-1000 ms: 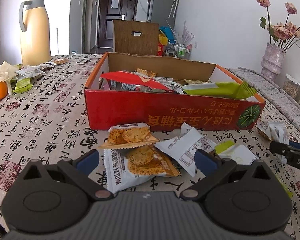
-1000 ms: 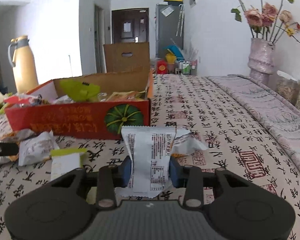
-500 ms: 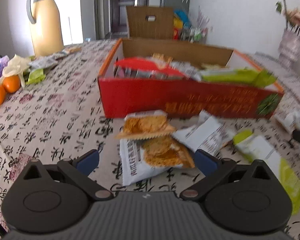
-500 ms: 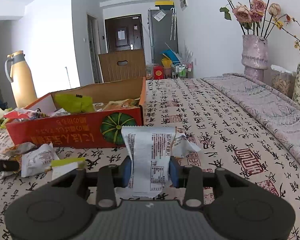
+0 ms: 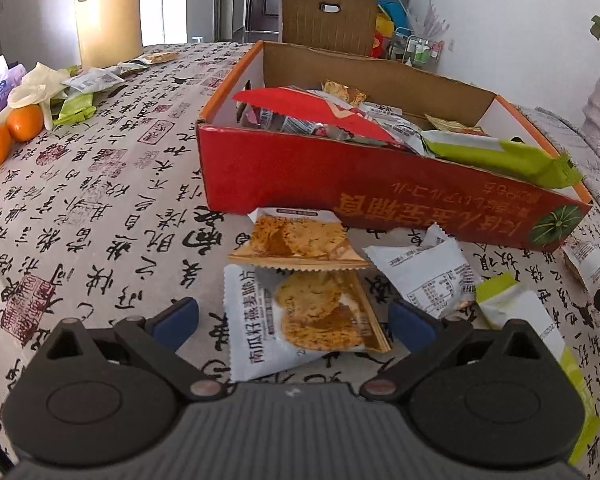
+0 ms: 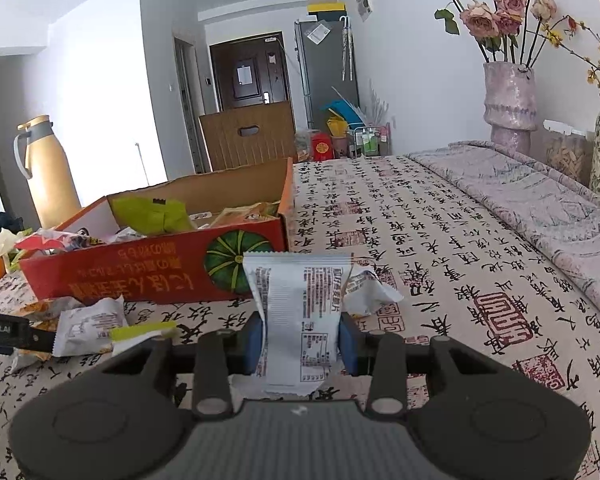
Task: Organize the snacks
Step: 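Grasp a white cracker packet with the left gripper while the right gripper holds the white packet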
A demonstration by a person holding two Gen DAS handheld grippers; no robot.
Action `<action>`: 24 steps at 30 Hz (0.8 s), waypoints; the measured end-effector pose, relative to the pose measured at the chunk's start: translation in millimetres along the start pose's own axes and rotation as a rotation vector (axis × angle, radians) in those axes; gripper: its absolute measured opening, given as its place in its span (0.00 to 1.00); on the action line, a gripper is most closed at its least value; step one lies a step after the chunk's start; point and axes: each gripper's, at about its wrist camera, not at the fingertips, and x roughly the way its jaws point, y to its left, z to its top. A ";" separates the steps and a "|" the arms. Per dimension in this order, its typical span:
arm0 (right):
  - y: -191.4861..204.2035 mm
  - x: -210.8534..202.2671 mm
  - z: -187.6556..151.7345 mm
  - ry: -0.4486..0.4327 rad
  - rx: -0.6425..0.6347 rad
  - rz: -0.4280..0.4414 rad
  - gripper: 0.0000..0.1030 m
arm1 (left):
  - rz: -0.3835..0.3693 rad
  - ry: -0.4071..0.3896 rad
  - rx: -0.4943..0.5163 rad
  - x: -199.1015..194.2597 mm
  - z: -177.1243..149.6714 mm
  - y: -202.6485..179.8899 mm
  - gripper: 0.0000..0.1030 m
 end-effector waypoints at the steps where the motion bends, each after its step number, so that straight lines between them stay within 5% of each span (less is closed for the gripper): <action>1: -0.2 -0.1 0.0 0.000 0.001 0.001 0.37 | 0.006 0.000 0.001 0.3 -0.4 -1.2 1.00; 6: -0.8 -0.5 0.0 -0.003 0.005 0.005 0.37 | 0.027 -0.006 0.013 0.5 -2.0 -4.9 0.97; 20: -1.6 -1.3 -0.7 -0.012 0.012 0.009 0.37 | 0.032 -0.059 0.106 -14.9 -17.4 -10.6 0.59; 24: -1.5 -2.0 -0.6 -0.015 0.014 0.007 0.37 | 0.033 -0.071 0.119 -20.6 -22.7 -10.5 0.55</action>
